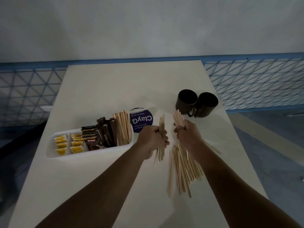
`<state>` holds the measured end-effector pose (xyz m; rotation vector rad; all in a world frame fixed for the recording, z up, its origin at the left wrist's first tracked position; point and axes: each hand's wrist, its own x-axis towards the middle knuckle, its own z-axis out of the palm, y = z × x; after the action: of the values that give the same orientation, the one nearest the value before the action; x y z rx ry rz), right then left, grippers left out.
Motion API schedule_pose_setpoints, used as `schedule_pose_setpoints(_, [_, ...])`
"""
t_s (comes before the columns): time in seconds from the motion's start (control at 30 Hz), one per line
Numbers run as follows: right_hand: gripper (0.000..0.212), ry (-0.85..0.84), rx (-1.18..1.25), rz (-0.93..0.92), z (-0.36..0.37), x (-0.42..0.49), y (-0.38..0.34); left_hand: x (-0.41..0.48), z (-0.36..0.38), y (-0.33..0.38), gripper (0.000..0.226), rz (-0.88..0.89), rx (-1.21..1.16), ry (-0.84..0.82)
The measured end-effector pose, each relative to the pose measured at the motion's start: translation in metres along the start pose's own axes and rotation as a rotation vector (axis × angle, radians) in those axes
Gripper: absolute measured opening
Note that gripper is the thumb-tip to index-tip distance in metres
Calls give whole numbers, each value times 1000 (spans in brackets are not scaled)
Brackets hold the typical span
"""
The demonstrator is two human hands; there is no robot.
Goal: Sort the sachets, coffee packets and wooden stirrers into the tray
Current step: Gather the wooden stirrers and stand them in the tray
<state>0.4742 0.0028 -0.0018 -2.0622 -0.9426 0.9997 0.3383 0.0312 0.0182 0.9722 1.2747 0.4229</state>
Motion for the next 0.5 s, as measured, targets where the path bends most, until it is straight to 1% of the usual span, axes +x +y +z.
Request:
schedule_pose_setpoints(0.1, [25,-41,162,-27,15,-1,-21,-2,-14,12,19,73,-4,45])
schedule_pose_setpoints(0.23, [21,-40,349,-48,36,1,-48,-4,-35,28,18,172,-50,143])
schedule_pose_setpoints(0.33, [20,-35,409,-67,50,2,-63,-8,-52,38,13,211,-49,232])
schedule_pose_setpoints(0.5, [21,-21,510,-90,74,-6,-89,-5,-85,38,16,311,-10,393])
